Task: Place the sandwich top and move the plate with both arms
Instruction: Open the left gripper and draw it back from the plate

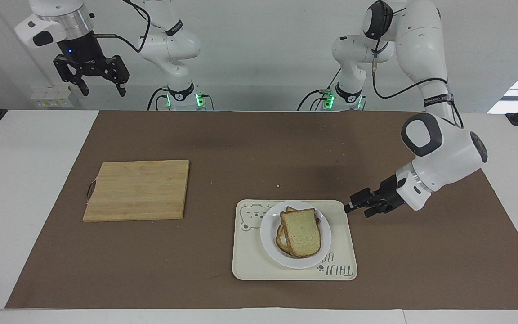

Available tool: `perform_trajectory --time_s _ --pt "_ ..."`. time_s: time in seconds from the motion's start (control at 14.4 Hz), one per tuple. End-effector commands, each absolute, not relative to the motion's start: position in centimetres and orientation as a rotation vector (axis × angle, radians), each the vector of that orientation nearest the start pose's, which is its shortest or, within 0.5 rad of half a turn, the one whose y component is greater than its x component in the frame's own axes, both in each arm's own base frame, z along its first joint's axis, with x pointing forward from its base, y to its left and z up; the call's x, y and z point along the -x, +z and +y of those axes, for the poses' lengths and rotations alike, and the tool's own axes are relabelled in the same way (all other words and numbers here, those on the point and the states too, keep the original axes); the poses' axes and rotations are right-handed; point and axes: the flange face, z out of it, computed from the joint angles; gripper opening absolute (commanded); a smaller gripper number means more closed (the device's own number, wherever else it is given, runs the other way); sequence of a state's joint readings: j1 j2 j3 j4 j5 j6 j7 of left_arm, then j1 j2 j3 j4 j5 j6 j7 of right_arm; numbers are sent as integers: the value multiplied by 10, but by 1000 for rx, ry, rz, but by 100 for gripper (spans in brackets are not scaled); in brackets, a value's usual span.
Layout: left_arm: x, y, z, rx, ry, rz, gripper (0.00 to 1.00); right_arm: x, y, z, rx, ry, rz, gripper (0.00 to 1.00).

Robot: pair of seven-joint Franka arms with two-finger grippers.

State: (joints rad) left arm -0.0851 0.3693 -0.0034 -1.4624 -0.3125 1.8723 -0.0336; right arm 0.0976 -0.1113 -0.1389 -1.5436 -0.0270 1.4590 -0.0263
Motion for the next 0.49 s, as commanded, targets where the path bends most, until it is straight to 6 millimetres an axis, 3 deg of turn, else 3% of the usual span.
perform_trajectory --time_s 0.0,0.14,0.28,0.42 --pt "-643 525 -61 3317 -59 -88 100 -501 687 -30 3149 -34 -4 100" --pt "-625 556 -50 3215 -71 -33 100 -501 687 -30 3149 -34 -4 100" --pt "-605 580 -22 3203 -35 -73 100 -501 687 -30 3149 -34 -4 100" --pt "-586 605 -10 3195 -76 -67 100 -501 687 -30 3149 -34 -4 100"
